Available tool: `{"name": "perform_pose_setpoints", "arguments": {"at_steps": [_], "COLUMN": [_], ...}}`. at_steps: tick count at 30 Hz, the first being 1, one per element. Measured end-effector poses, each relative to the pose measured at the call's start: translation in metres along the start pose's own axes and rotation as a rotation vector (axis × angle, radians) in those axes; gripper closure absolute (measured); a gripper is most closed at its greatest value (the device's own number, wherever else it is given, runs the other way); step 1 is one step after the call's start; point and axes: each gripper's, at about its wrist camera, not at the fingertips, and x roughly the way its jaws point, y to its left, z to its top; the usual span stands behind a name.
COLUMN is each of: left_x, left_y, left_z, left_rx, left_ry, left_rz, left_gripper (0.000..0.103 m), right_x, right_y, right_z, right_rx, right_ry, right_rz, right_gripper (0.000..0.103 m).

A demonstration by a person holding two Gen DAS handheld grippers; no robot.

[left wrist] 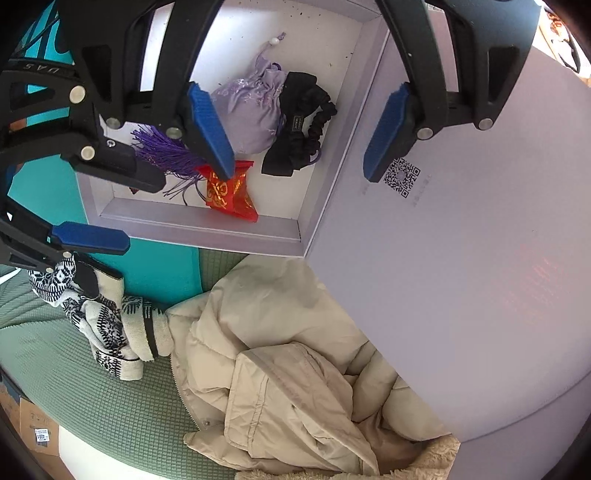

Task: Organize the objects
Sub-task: 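Open the left tool to drop the scrunchie while the right tool drops the candy, then move both tools back from the box toward the cable and snack bag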

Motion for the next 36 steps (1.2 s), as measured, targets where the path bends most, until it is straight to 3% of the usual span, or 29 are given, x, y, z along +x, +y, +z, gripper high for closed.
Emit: {"name": "perform_pose_setpoints", "arguments": {"at_steps": [12,22,36], "left_x": [-0.053,-0.105,-0.161], "left_y": [-0.008,-0.015,-0.034], "left_z": [0.001,-0.001,-0.021], "left_rx": [0.004,-0.017,-0.012], "left_ry": [-0.051,-0.082,-0.117], "left_rz": [0.021,0.004,0.046], "left_gripper": [0.031,0.031,0.03], "right_x": [-0.053,-0.096,-0.142], "right_y": [-0.003,0.008,0.026], "right_z": [0.005,-0.005,-0.026], "right_rx": [0.011,-0.002,-0.018], "right_ry": [-0.061,-0.105,-0.126], "right_rz": [-0.038,-0.05,-0.044], "right_gripper": [0.049,0.045,0.044]}}
